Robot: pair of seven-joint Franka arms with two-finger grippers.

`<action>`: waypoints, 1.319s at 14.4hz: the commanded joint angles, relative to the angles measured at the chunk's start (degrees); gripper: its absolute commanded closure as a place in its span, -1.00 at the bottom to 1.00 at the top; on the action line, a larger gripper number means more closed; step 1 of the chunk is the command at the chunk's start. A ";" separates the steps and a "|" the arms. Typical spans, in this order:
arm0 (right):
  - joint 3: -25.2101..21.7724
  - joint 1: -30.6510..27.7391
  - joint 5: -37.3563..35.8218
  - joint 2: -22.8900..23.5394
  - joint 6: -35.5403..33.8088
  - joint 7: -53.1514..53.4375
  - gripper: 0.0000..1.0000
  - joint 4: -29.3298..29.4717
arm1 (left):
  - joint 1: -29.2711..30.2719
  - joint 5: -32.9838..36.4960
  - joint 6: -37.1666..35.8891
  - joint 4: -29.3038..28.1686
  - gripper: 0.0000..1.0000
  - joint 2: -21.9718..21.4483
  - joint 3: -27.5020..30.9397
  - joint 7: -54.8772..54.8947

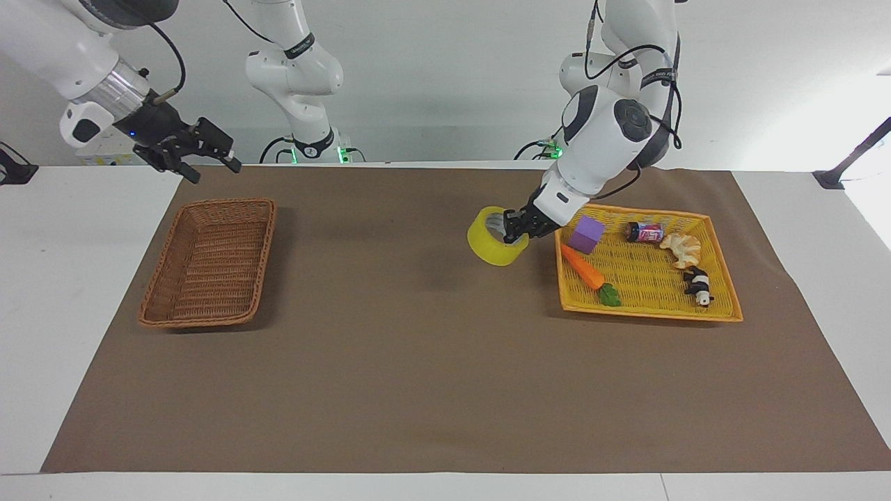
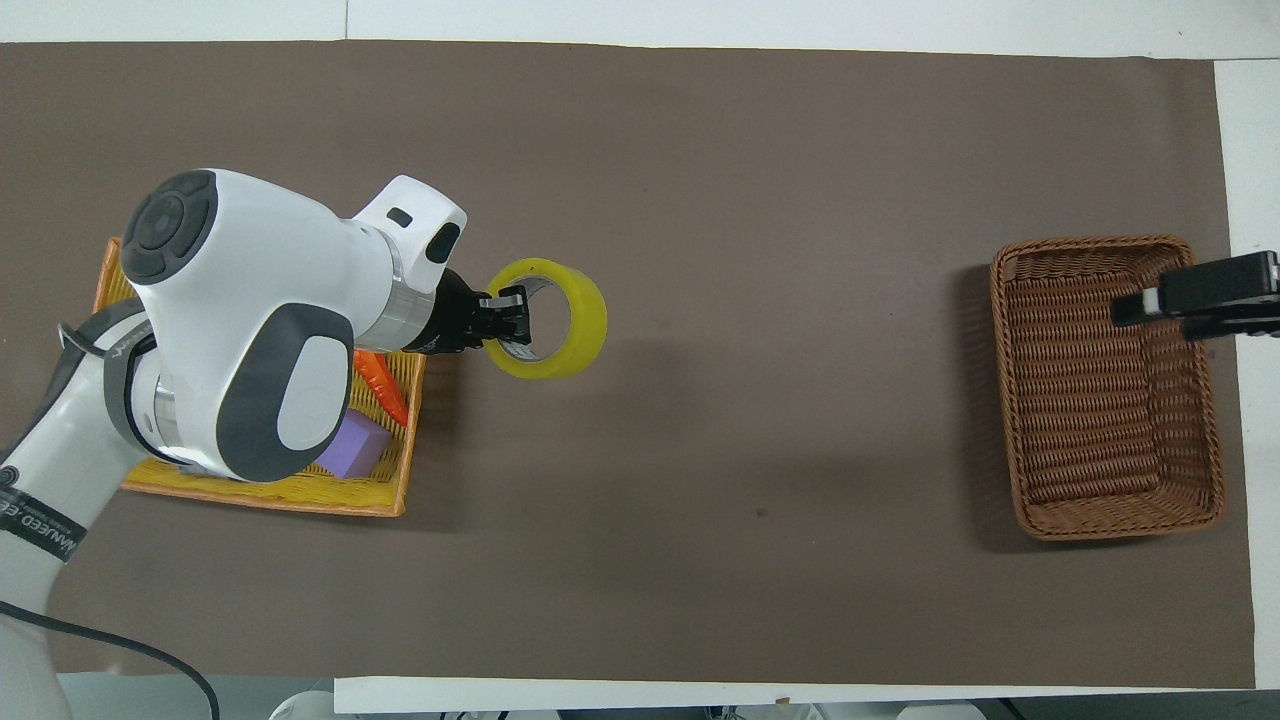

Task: Move tape to another basket
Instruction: 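Reach the right gripper toward the tape held by the left gripper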

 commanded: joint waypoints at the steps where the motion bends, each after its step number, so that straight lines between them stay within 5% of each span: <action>1: -0.10 4.71 12.58 -1.84 7.76 -1.64 -1.00 -7.95 | -0.98 -0.11 0.29 0.66 1.00 -0.02 0.82 -0.91; 5: -0.01 14.47 26.14 2.01 22.43 -4.87 -1.00 -11.13 | -0.98 1.03 0.20 0.66 1.00 -0.02 0.82 -0.39; 8: -0.01 20.01 35.11 6.67 27.20 -12.34 -1.00 -11.13 | -2.29 3.59 0.47 0.83 1.00 -0.02 0.73 -0.21; 14: -0.10 31.17 43.82 11.52 38.17 -16.76 -1.00 -11.83 | -2.13 3.67 0.20 0.74 1.00 -0.02 0.73 -0.21; 19: -0.10 33.65 44.27 11.34 39.86 -18.86 -1.00 -13.58 | -1.95 3.67 0.38 0.74 1.00 -0.02 0.65 -0.30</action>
